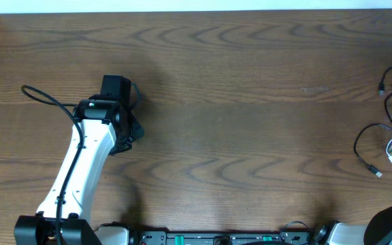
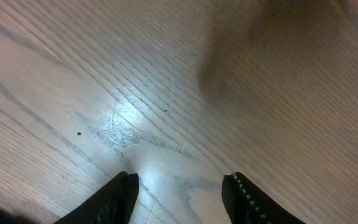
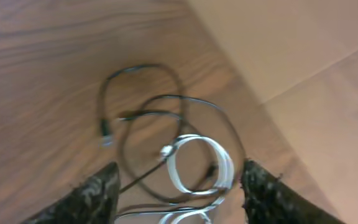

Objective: Untangle cables

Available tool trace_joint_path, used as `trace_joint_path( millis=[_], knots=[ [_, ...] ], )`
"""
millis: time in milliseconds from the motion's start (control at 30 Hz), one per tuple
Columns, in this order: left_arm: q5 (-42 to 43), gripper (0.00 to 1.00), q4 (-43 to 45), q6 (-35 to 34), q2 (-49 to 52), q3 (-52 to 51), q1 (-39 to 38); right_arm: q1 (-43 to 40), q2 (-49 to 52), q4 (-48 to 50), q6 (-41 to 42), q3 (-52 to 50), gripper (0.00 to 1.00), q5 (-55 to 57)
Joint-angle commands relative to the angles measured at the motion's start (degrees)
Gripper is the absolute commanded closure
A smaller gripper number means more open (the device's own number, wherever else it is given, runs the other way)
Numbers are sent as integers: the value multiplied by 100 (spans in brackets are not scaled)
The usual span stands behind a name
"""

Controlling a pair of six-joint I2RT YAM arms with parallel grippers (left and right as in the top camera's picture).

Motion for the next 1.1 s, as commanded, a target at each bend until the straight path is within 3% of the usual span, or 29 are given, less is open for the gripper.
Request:
trace_joint_path(
  millis=[0, 200, 333, 500, 700, 767, 900, 967, 1067],
  knots=[
    [48, 51, -22, 13, 37, -39, 22, 28, -15, -50, 101, 76, 39, -1093],
    [48, 51, -20, 13, 37, -39, 24, 46, -15, -262, 101, 76, 34, -1930],
    [179, 51, 35, 15, 37, -39, 22, 61, -15, -514, 101, 76, 13, -3560],
    [2085, 47, 1040, 1403, 37, -39, -155, 282, 37, -586, 103, 44, 11, -5416],
    [2138, 37, 1650, 1991, 37, -39, -780, 994, 39, -704, 186, -94, 4, -5484],
    [1692, 34, 1672, 2079, 37, -39, -1045, 1384, 42, -800, 188, -151, 1, -5254],
    [839, 28, 1532, 2076, 37, -39, -1381, 2280, 127, -1305, 273, -162, 1, -3285],
    [415, 16, 1342, 2076, 37, -39, -1458, 2848, 299, -1602, 807, -162, 1, -1563],
    [317, 6, 1187, 2074, 37, -39, -1451, 3316, 507, -1832, 1008, -162, 1, -791]
  ],
)
